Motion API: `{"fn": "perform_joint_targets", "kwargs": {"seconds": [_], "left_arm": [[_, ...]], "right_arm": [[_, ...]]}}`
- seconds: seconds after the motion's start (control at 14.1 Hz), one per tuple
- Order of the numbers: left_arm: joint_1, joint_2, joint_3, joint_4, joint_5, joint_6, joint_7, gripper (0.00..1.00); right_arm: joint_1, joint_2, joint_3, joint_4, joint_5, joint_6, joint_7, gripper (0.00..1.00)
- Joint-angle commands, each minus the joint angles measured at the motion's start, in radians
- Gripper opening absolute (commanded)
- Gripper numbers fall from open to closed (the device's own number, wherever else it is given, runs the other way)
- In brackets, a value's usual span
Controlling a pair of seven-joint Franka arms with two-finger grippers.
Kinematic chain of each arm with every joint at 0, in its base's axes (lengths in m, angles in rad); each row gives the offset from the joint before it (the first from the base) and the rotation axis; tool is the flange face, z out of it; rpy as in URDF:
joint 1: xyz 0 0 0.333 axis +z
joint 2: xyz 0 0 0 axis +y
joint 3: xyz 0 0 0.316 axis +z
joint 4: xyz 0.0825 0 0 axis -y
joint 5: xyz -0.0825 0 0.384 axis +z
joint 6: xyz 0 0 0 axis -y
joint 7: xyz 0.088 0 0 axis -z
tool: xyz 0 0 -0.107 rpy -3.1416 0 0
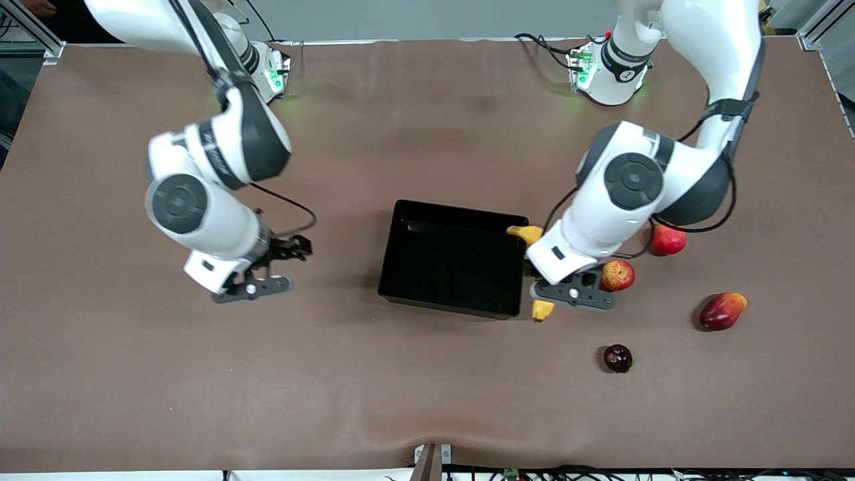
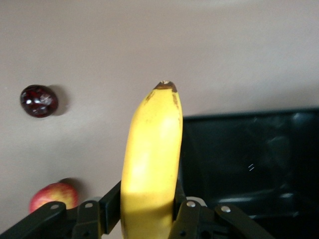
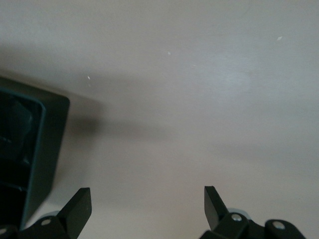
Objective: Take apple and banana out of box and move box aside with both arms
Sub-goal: 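Carry the banana to the fruits while the right gripper drags the box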
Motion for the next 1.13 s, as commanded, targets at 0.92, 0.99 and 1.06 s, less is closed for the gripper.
{"fn": "perform_joint_targets", "kwargs": {"seconds": [0.92, 0.99, 1.06], "left_arm": [[0.368, -0.010, 0.001, -0.189, -0.005, 0.117, 0.929, 0.00], [0.383, 0.010, 0.004, -0.186, 0.000, 0.157, 0.957, 0.00], [0.401, 0.030, 0.003, -0.183, 0.006, 0.189, 0.993, 0.00]], "right_arm": [[0.296, 0.286, -0.007, 0.024, 0.020, 0.297, 0.422, 0.00], [0.298, 0.284, -0.007, 0.024, 0.022, 0.297, 0.427, 0.00], [0.296, 0.281, -0.007, 0.024, 0.022, 0.297, 0.439, 0.00]]}}
